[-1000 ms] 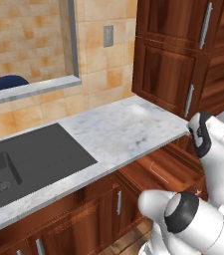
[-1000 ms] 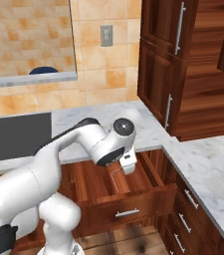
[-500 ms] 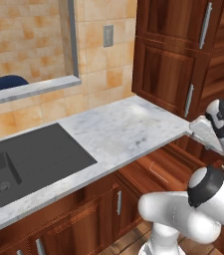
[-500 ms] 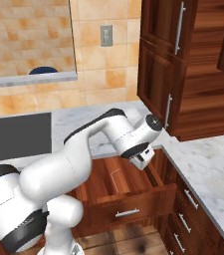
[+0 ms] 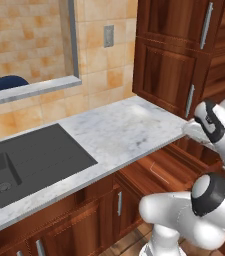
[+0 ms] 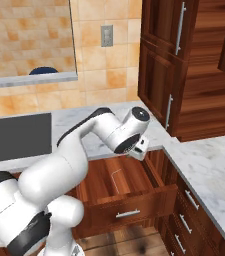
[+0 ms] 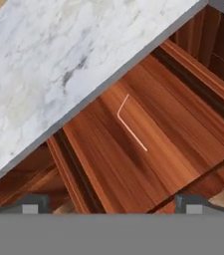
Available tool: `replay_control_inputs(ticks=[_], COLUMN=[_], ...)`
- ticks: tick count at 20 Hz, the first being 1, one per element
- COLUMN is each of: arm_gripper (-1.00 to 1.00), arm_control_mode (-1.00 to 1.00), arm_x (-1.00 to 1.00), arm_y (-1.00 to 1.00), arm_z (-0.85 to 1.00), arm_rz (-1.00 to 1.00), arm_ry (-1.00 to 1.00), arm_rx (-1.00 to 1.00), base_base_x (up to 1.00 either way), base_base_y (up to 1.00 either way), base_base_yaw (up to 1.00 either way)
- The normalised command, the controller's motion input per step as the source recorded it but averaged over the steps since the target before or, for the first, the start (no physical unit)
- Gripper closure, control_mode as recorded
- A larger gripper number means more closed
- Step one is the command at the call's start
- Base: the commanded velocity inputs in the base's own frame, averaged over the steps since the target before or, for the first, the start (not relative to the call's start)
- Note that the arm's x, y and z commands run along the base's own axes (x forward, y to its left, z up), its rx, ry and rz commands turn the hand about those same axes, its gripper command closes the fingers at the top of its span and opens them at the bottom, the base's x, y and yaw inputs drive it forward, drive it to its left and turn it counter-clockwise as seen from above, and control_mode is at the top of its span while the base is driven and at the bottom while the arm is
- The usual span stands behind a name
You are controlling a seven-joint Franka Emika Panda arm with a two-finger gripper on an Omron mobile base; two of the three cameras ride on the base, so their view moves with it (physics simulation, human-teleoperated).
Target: Take a straw from the drawer in front and place it inside the glass cup on the dining counter.
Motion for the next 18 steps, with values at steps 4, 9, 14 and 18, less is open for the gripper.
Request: replay_control_inputs(ticks=[4,9,14,18], arm_gripper=[-1.00,-1.00,-1.00,-1.00], arm_control_mode=[-1.00,-1.00,-1.00,-1.00], arm_x=[0.08,0.52,0.69,0.44], arm_y=[0.31,0.14,0.00,0.00], arm_z=[-0.35,-0.44,-0.36,-0.38], arm_rz=[0.03,0.01,0.03,0.04], arm_ry=[-0.09,0.07,0.23,0.21], arm_rx=[-0.33,-0.20,-0.05,-0.01], base_base_x=[0.00,0.00,0.00,0.00], base_base_y=[0.00,0.00,0.00,0.00], base_base_yaw=[0.00,0.00,0.00,0.00])
